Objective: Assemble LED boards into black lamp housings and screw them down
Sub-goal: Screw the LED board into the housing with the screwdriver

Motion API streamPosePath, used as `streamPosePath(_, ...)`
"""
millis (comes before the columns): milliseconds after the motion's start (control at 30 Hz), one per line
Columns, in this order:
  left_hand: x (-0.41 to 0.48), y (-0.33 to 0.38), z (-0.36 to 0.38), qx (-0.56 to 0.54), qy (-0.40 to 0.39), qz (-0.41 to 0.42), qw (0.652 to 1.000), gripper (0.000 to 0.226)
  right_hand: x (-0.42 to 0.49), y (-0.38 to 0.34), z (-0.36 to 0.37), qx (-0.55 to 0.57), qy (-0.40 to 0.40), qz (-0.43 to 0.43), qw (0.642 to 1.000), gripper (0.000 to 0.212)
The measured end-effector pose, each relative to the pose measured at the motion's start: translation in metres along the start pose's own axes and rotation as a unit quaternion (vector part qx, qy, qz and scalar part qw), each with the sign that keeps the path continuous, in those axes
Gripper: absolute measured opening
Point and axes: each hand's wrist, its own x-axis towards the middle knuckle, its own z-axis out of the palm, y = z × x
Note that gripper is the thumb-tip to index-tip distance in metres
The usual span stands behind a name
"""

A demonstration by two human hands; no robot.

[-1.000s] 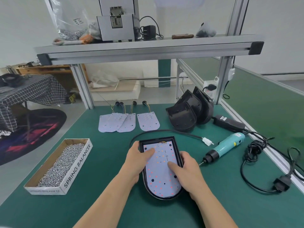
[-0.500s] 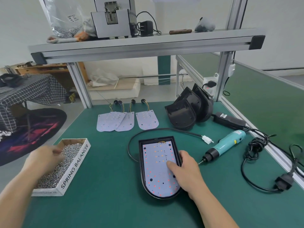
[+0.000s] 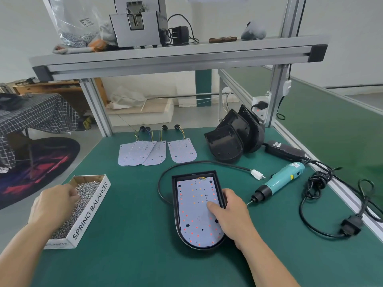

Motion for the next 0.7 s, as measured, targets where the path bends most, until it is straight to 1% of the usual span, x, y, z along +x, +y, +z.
streamPosePath(133, -0.002, 0.002, -0.003, -0.063, 0.0, -0.028, 0.998, 0.026, 0.001, 0.0, 0.0, 0.004, 0.001, 0.0, 1.0, 0.016)
streamPosePath(167, -0.001, 0.002, -0.004, -0.083, 0.01, -0.034, 0.996, 0.027, 0.001, 0.0, 0.0, 0.004, 0.001, 0.0, 1.0, 0.016)
streamPosePath(233, 0.0, 0.0, -0.007, -0.167, 0.021, -0.057, 0.984, 0.028, 0.001, 0.0, 0.0, 0.003, 0.0, -0.001, 1.0, 0.015)
streamPosePath(300, 0.002, -0.002, -0.01, -0.262, 0.017, -0.097, 0.96, 0.027, 0.0, -0.001, 0.0, 0.001, 0.001, -0.003, 1.0, 0.015)
streamPosePath(333, 0.003, -0.002, -0.011, -0.266, 0.019, -0.106, 0.958, 0.027, 0.0, -0.001, 0.0, 0.001, 0.001, -0.003, 1.0, 0.015)
streamPosePath(400, 0.002, -0.002, -0.01, -0.202, 0.012, -0.092, 0.975, 0.03, 0.0, -0.001, 0.0, 0.0, 0.002, -0.002, 1.0, 0.014)
streamPosePath(467, -0.003, 0.0, -0.007, -0.152, -0.011, -0.077, 0.985, 0.036, -0.001, -0.001, 0.0, -0.002, 0.003, -0.003, 1.0, 0.013)
streamPosePath(533, -0.005, -0.001, -0.004, -0.149, -0.023, -0.068, 0.986, 0.04, -0.001, -0.001, 0.0, -0.001, 0.002, -0.002, 1.0, 0.013)
streamPosePath(633, -0.004, -0.004, 0.001, -0.196, -0.03, -0.082, 0.977, 0.033, -0.001, -0.002, 0.0, 0.003, 0.0, 0.003, 1.0, 0.014)
streamPosePath(667, -0.002, -0.005, 0.002, -0.237, -0.039, -0.093, 0.966, 0.029, -0.001, -0.002, 0.0, 0.002, -0.001, 0.004, 1.0, 0.014)
streamPosePath(700, -0.001, -0.006, 0.001, -0.305, -0.055, -0.112, 0.944, 0.024, 0.0, -0.002, 0.0, 0.002, 0.0, 0.005, 1.0, 0.013)
